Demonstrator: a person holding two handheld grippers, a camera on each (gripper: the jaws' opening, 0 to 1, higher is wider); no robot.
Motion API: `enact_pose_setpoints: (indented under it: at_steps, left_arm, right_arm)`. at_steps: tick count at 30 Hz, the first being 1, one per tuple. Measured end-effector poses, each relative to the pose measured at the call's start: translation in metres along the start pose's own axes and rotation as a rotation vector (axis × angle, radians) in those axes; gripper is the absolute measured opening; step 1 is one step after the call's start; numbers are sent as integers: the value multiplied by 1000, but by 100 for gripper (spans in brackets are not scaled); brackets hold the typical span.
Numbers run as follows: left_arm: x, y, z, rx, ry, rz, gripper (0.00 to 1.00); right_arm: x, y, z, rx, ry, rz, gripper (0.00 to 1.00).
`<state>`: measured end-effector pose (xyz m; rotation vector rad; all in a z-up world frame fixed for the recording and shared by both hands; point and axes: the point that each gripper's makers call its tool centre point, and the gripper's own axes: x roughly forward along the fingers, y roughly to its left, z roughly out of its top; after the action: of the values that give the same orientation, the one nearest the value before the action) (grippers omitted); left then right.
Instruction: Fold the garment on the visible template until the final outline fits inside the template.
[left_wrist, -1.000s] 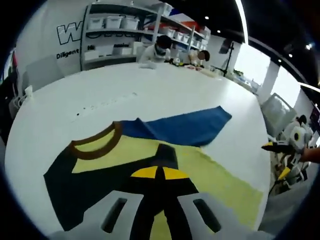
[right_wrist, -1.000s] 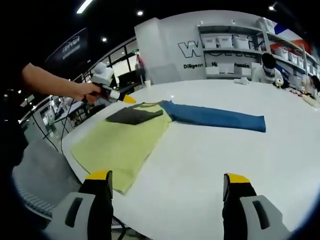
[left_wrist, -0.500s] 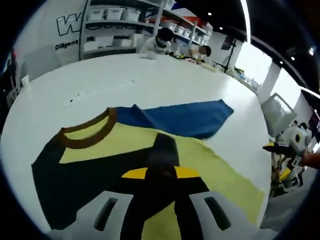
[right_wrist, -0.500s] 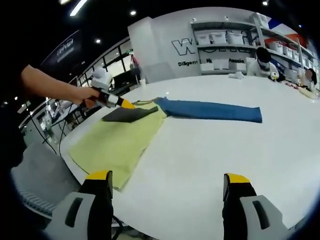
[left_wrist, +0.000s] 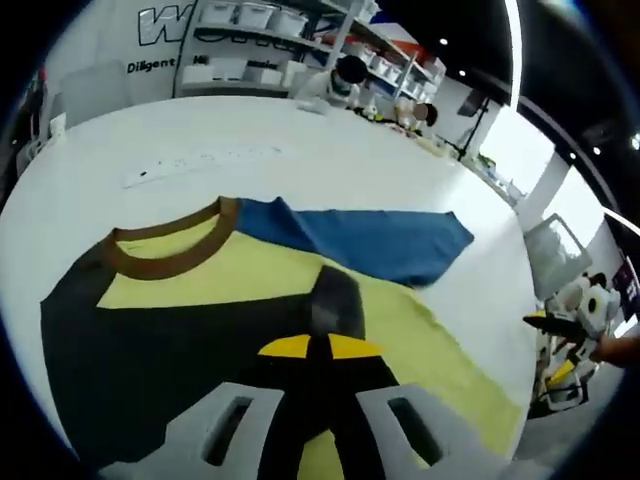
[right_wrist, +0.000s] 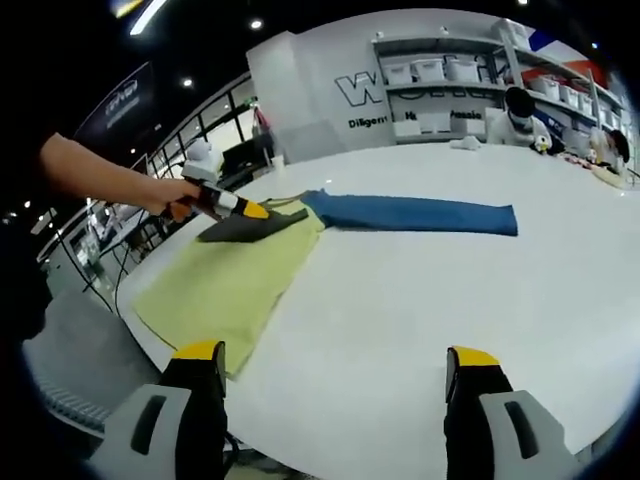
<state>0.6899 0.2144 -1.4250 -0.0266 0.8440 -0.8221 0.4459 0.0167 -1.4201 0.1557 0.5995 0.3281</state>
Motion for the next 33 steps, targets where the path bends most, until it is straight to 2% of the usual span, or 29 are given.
enact_pose_setpoints:
  at_steps: [1, 4, 9, 14, 16, 18, 20, 22, 24, 27, 29, 32, 33]
  left_arm:
    - [1, -5, -3, 9, 10, -25, 2]
    - [-2, -15, 1, 44, -9, -48, 2]
    - [-7, -44, 11, 119, -51, -151, 2]
    - [-12, -63, 13, 123, -54, -214, 5]
    - [-15, -65, 16, 153, -77, -209, 12]
    - [-17, -62, 18, 150, -93, -200, 16]
    - [-18, -60, 20, 143, -99, -197, 17]
    - [-20, -55, 22, 169, -116, -175, 17]
    - [-24, -53, 25, 201, -133, -166, 17]
    - [-31, -55, 31, 191, -156, -179, 21]
    - [-31, -56, 33, 227, -174, -180, 18]
    - [-36, -52, 30, 348, -172, -119, 7]
    - [-38, -54, 30, 364, -176, -119, 3]
  right_arm:
    - [0, 0, 0, 0, 1, -1, 89]
    - [1, 2, 1, 2, -2, -2, 89]
    - [3, 4, 0, 0, 3, 1, 89]
    - [6, 6, 5, 7, -8, 5, 89]
    - [6, 6, 6, -2, -5, 7, 89]
    - [6, 4, 9, -6, -8, 7, 89]
    - [6, 3, 13, -1, -15, 9, 90]
    - [5, 5, 22, 12, -59, 20, 92]
    - [5, 4, 25, -4, -56, 22, 93]
    - [5, 0, 29, -35, -57, 18, 92]
    - [4, -1, 35, -55, -67, 20, 89]
    - [4, -8, 40, -109, -62, 8, 84]
    - [4, -9, 42, -110, -62, 7, 83]
